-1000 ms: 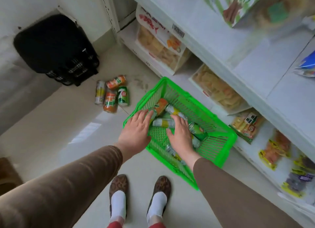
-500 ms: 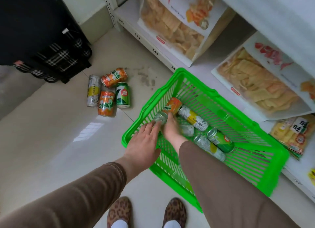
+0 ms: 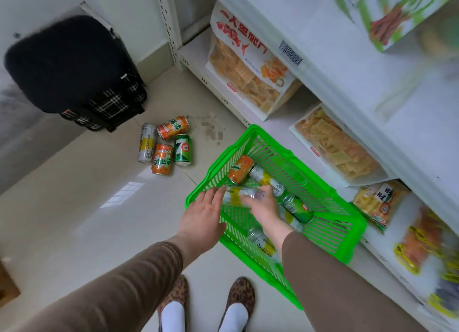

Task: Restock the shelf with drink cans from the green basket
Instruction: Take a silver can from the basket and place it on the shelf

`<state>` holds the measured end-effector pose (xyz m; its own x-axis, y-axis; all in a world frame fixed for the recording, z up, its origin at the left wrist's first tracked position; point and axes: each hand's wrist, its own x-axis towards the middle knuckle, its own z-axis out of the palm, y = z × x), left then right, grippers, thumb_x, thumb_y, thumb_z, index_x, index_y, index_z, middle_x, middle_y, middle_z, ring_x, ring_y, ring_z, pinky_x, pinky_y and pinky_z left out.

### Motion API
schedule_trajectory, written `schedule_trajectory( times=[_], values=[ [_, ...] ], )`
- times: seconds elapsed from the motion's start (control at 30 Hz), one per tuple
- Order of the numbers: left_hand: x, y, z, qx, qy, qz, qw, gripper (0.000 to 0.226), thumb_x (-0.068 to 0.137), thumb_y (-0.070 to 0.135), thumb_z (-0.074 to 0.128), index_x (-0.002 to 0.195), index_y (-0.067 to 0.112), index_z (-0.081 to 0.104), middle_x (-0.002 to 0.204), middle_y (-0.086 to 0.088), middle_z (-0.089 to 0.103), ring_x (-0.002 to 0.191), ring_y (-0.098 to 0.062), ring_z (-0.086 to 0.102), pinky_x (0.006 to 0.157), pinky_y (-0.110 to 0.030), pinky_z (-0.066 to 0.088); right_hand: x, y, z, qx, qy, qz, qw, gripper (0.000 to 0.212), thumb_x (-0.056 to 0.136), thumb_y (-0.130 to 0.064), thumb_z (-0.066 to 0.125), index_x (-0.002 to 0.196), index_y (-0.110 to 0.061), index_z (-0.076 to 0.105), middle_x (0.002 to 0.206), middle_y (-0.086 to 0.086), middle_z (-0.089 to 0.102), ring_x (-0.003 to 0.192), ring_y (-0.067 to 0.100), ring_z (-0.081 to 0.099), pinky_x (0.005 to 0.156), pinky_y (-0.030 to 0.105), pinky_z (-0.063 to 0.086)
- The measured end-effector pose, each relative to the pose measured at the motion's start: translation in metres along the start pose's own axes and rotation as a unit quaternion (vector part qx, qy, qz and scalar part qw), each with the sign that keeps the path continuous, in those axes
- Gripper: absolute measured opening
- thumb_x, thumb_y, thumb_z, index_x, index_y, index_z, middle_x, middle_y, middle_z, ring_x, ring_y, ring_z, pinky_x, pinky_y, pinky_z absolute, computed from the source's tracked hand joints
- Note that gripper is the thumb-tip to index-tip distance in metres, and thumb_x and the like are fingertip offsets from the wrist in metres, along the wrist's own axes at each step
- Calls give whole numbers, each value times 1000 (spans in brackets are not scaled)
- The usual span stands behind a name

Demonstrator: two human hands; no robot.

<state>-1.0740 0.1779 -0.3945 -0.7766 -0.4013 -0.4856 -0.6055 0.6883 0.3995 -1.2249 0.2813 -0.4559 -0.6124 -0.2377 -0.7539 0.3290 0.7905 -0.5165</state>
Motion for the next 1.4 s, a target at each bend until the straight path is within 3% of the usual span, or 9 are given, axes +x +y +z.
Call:
schedule_trajectory(
  times=[0.13, 0.3, 0.53, 0.63, 0.83, 0.97, 1.07, 1.17, 1.4],
  values=[
    [-47, 34, -88, -15, 23, -1, 1000, 88, 87, 34, 62, 156, 14, 9, 155, -5, 25, 141, -24, 25, 114, -36, 30, -93, -64, -67, 222, -38, 72, 972, 42, 89, -17, 75, 125, -5, 57, 128, 18, 58, 101, 22, 63, 65, 25, 59],
    [-109, 79, -226, -26, 88, 10, 996, 88, 82, 29, 68, 153, 9, 20, 150, -9, 34, 134, -28, 35, 110, -37, 35, -230, -170, -143, 363, -154, 65, 917, 40, 96, -17, 64, 134, -7, 56, 118, 18, 67, 93, 31, 69, 77, 34, 63],
    [-173, 133, -399, 4, 187, 73, 980, 93, 77, 38, 68, 153, 9, 22, 148, -8, 36, 132, -29, 37, 106, -39, 40, -392, -297, -214, 418, -335, -84, 840, 56, 67, -14, 90, 115, 1, 65, 114, 25, 66, 99, 36, 70, 84, 48, 61],
    [-180, 157, -451, 36, 213, 115, 970, 94, 75, 34, 68, 153, 9, 22, 149, -8, 36, 133, -28, 36, 107, -39, 39, -430, -341, -236, 384, -365, -167, 832, 68, 64, -8, 89, 123, 3, 57, 109, 24, 66, 101, 35, 69, 89, 54, 58],
    [-155, 218, -528, 49, 261, 177, 948, 92, 81, 40, 69, 154, 12, 20, 151, -6, 32, 134, -28, 34, 110, -38, 36, -446, -415, -292, 423, -270, -216, 838, 71, 72, -7, 74, 139, 0, 49, 112, 22, 62, 97, 32, 65, 102, 54, 45],
    [-122, 258, -563, 43, 281, 216, 934, 88, 83, 36, 67, 153, 10, 21, 152, -8, 32, 137, -28, 31, 113, -37, 30, -424, -451, -331, 427, -141, -298, 842, 38, 82, -6, 70, 118, -14, 59, 99, 8, 71, 88, 19, 71, 77, 35, 59],
    [-93, 282, -578, 48, 285, 220, 932, 88, 85, 38, 66, 154, 9, 18, 153, -8, 30, 141, -27, 27, 116, -36, 24, -394, -470, -354, 310, 28, -351, 883, 44, 83, 1, 74, 117, -20, 56, 105, 1, 71, 88, 8, 70, 73, 20, 55],
    [-67, 298, -588, 39, 280, 210, 936, 89, 86, 39, 65, 154, 10, 16, 153, -9, 29, 140, -28, 27, 115, -37, 27, -361, -491, -368, 279, 103, -365, 882, 54, 82, 3, 76, 121, -24, 51, 109, -5, 68, 88, 1, 67, 74, 14, 52],
    [-13, 327, -611, 41, 261, 213, 941, 86, 86, 40, 62, 154, 14, 15, 154, -6, 27, 140, -27, 26, 109, -39, 34, -294, -547, -391, 249, 242, -334, 876, 62, 84, -8, 78, 136, -24, 49, 124, -1, 62, 108, 18, 61, 89, 29, 45]
  ],
)
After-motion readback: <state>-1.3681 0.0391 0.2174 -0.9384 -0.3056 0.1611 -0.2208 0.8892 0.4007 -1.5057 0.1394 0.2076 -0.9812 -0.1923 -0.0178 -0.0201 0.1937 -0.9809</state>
